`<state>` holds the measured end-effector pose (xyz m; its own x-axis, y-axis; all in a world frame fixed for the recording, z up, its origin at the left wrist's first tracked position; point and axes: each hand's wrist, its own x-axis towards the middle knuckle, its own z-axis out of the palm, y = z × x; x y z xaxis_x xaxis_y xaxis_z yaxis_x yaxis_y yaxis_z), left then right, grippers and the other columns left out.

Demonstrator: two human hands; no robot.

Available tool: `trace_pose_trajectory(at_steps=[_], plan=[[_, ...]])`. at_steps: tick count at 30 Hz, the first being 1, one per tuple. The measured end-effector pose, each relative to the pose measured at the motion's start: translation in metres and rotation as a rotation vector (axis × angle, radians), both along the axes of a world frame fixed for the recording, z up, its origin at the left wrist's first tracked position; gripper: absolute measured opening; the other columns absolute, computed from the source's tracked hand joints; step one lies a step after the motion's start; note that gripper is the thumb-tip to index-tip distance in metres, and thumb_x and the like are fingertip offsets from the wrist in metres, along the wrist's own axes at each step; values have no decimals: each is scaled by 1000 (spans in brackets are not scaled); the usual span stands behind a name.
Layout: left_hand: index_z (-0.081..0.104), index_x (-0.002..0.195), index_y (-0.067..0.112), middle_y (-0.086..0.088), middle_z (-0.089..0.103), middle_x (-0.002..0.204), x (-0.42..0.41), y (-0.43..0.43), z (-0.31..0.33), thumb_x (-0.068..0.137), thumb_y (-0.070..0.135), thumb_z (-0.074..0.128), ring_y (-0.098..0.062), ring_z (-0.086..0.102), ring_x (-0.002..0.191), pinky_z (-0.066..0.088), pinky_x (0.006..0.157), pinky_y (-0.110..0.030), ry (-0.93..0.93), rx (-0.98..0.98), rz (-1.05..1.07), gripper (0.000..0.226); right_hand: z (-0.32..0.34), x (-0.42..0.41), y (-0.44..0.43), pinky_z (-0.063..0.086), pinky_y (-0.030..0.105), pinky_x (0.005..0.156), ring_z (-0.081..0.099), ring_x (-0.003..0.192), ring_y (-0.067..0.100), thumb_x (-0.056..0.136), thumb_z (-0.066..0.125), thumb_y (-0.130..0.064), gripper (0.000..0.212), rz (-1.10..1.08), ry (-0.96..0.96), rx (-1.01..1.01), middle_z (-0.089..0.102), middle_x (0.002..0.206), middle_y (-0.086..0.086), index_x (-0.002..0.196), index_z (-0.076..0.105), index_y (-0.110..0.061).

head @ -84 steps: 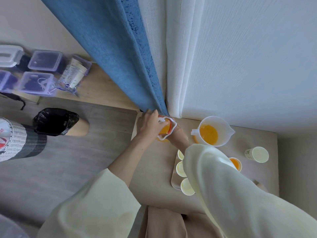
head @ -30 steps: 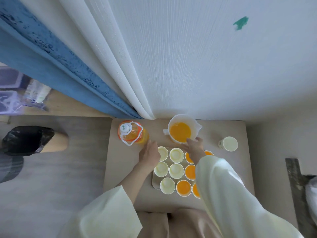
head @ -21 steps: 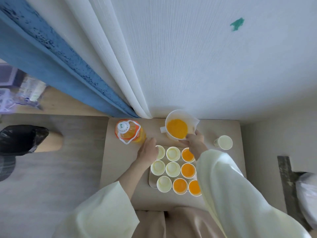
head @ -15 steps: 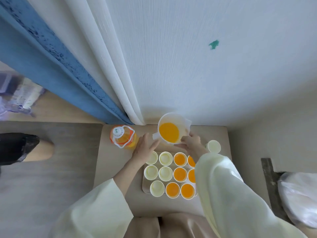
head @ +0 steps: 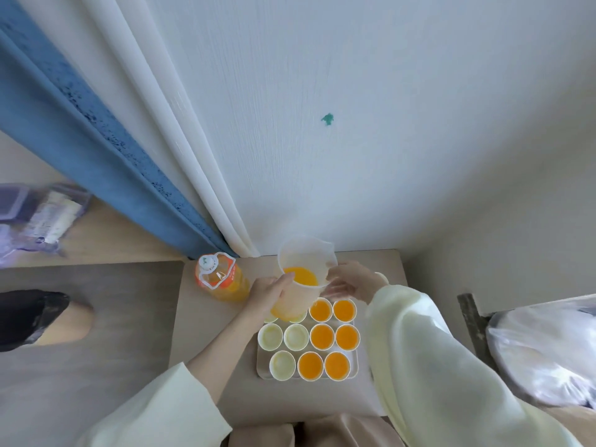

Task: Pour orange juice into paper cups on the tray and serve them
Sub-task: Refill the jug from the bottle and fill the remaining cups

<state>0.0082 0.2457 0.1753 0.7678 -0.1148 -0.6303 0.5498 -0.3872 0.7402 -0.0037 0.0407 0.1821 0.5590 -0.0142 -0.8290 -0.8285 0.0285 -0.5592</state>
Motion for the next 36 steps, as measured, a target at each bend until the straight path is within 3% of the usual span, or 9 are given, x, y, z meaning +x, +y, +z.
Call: trace_pose_trajectory(at_steps=[3, 6, 8, 10, 14, 19, 25, 30, 36], plan=[[46, 59, 12, -3, 43, 62, -21, -4, 4, 80, 40, 67, -17, 41, 61, 32, 61, -29, 30, 40, 66, 41, -14, -21, -5, 58, 39, 82, 67, 98, 26, 90, 64, -22, 27, 57, -19, 5, 66, 116, 18, 115, 62, -13], [51, 64, 11, -4, 48, 65, -40, -4, 8, 62, 46, 57, -16, 45, 62, 35, 59, -28, 58, 77, 118, 35, -35, -40, 0, 55, 42, 88, 61, 112, 27, 90, 63, -45, 38, -97, -40, 168, 62, 123, 12, 117, 62, -18], [52, 63, 10, -5, 50, 64, -51, -4, 7, 59, 46, 54, -18, 46, 61, 34, 58, -29, 57, 135, 132, 37, -49, -56, 5, 57, 41, 83, 61, 111, 28, 88, 61, -51, 47, -209, -25, 228, 62, 124, 11, 119, 62, -16], [50, 60, 10, -4, 51, 62, -63, -4, 6, 59, 47, 52, -19, 46, 60, 34, 58, -29, 62, 177, 146, 37, -57, -73, 10, 55, 37, 75, 61, 107, 24, 92, 57, -49, 43, -257, 1, 285, 61, 124, 7, 117, 63, -15], [46, 58, 11, -4, 48, 59, -80, -5, 1, 61, 47, 49, -20, 44, 58, 34, 55, -26, 68, 252, 167, 36, -72, -101, 19, 52, 38, 78, 61, 104, 20, 95, 56, -42, 33, -267, 58, 355, 63, 124, 6, 117, 63, -18], [39, 51, 13, -2, 44, 54, -93, -13, -17, 83, 34, 57, -20, 42, 55, 34, 56, -27, 69, 305, 152, 42, -90, -123, 27, 41, 53, 105, 52, 122, 27, 87, 53, -63, 47, -245, 91, 407, 59, 128, 3, 116, 60, -27], [44, 55, 11, -3, 50, 57, -102, -23, -29, 82, 38, 53, -20, 47, 55, 37, 56, -27, 121, 377, 121, 39, -101, -132, 23, 40, 53, 102, 42, 134, 30, 86, 47, -69, 68, -225, 111, 403, 43, 146, 2, 141, 42, -28], [42, 56, 11, -3, 47, 56, -104, -35, -36, 86, 37, 55, -20, 45, 54, 35, 53, -27, 165, 439, 100, 42, -108, -138, 18, 39, 53, 102, 50, 120, 23, 96, 39, -58, 42, -254, 107, 438, 53, 135, -2, 128, 46, -32], [47, 64, 9, -4, 50, 64, -108, -44, -47, 90, 38, 53, -19, 47, 58, 35, 53, -28, 210, 435, 108, 39, -118, -139, 15, 39, 55, 104, 50, 124, 25, 97, 38, -56, 38, -284, 167, 430, 56, 126, -1, 123, 48, -30]])
